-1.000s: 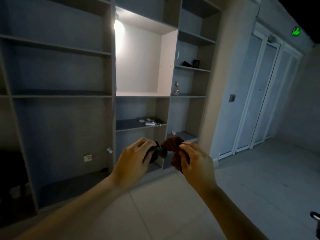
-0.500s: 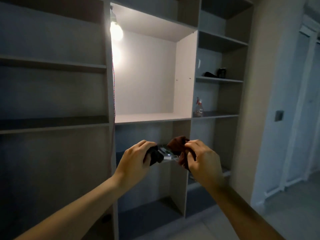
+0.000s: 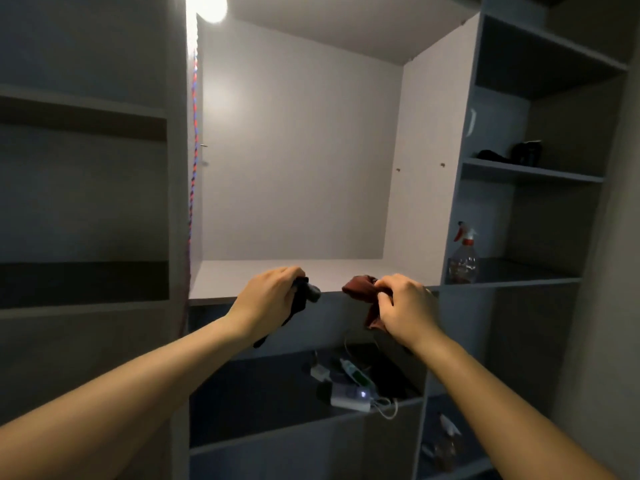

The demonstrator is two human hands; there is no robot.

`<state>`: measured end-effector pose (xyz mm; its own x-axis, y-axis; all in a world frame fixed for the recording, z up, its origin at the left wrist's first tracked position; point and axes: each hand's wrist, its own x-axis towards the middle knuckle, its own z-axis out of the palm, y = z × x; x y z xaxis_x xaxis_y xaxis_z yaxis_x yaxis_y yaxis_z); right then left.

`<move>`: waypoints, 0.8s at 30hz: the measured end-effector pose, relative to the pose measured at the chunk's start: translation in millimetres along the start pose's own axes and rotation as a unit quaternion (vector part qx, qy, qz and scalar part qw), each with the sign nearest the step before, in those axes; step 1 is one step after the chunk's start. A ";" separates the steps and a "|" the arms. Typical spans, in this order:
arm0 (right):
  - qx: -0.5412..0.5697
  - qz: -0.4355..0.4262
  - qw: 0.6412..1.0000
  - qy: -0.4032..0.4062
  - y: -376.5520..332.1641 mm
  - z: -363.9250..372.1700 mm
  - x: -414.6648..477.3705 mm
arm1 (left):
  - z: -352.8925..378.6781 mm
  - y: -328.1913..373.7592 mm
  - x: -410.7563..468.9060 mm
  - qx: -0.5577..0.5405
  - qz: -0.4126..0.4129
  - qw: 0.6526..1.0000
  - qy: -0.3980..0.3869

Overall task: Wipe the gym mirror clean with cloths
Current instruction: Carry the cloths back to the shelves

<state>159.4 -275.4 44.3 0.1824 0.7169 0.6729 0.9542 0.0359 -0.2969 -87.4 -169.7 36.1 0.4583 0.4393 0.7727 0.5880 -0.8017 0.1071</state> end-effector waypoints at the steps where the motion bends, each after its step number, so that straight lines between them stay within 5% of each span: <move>1: -0.011 -0.002 1.000 0.001 6.6 12.6 20.1 | 15.3 -12.6 17.8 0.007 0.014 1.000 0.005; 9: -0.111 0.000 0.994 -0.011 52.3 102.0 162.2 | 104.8 -101.4 141.0 0.092 0.087 0.992 0.006; 12: -0.124 -0.003 0.987 -0.106 70.3 132.6 187.0 | 137.6 -120.3 141.6 0.079 0.084 0.992 -0.060; 14: -0.122 -0.018 0.974 -0.190 82.0 147.2 189.1 | 147.2 -127.7 128.3 0.048 0.027 0.993 -0.102; 18: -0.072 -0.030 0.989 -0.129 105.1 157.3 190.8 | 145.7 -139.3 128.4 -0.058 -0.200 0.977 0.034; 21: -0.037 -0.066 0.981 -0.180 109.4 165.3 201.4 | 161.3 -120.7 139.2 0.000 -0.272 0.955 -0.122; 24: -0.077 -0.111 0.947 -0.292 113.2 181.6 197.3 | 189.9 -98.0 131.8 0.124 -0.225 0.914 -0.315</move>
<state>260.4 -3.5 20.4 -0.1465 0.9677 0.2050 0.9851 0.1617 -0.0593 41.9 43.7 8.6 0.3801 0.9104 0.1632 0.9084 -0.4007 0.1193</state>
